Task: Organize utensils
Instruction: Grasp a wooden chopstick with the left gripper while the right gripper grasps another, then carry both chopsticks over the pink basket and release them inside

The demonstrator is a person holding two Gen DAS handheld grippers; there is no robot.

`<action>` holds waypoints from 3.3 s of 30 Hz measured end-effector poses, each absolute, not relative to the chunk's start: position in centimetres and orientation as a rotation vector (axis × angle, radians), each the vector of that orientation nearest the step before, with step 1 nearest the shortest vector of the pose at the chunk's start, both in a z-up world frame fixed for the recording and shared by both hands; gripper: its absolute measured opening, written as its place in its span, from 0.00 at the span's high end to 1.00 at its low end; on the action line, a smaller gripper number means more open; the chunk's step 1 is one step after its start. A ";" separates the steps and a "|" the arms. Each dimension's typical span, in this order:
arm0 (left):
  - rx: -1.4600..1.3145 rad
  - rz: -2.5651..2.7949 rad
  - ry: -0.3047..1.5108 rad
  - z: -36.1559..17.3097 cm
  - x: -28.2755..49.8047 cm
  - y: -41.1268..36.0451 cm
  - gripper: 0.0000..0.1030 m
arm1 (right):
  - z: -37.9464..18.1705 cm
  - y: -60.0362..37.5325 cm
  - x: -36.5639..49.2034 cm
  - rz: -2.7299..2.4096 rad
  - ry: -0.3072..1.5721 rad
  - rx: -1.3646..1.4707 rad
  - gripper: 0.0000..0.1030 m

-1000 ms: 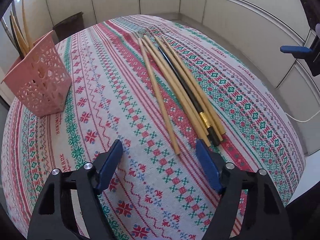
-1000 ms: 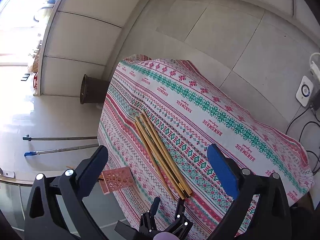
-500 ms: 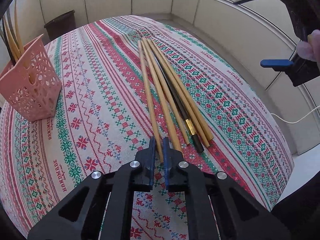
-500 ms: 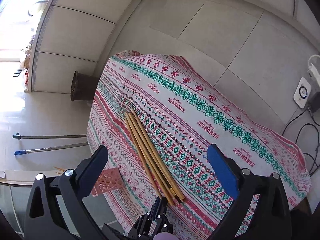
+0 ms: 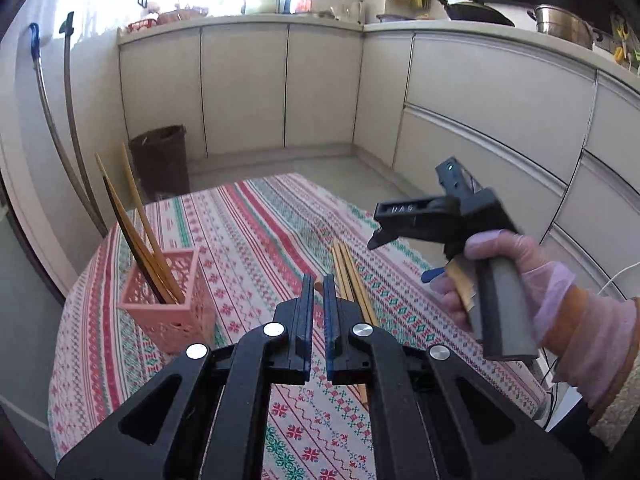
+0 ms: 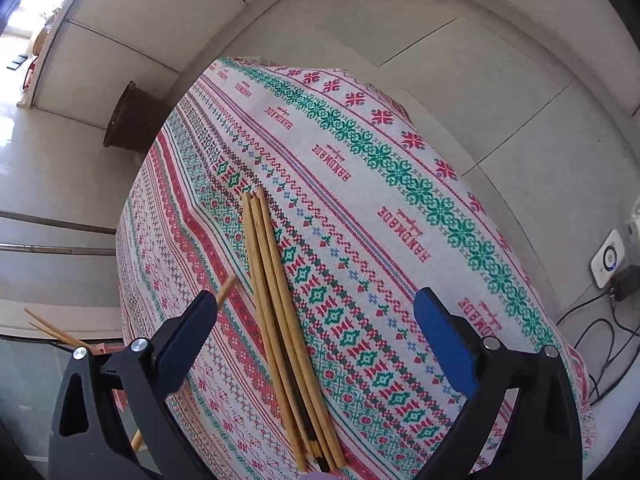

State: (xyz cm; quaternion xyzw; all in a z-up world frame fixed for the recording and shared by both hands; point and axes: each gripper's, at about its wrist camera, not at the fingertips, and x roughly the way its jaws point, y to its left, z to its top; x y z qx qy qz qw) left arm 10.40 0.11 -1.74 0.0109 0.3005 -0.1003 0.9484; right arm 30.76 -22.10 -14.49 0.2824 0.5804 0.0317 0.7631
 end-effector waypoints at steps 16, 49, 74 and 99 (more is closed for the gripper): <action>0.010 -0.202 0.523 1.8 9.0 1.7 0.96 | -15.7 -17.8 35.1 -0.002 1.227 0.292 0.48; -0.039 -0.181 0.469 3.8 7.6 3.2 0.96 | -5.5 -20.1 28.2 0.197 0.976 0.428 0.94; -0.135 0.035 0.187 14.9 7.4 10.1 0.96 | 6.7 -19.2 24.5 0.435 0.715 0.639 0.94; -0.384 0.148 0.239 12.7 7.7 18.8 0.53 | 6.5 -7.5 25.7 0.526 0.773 0.461 0.93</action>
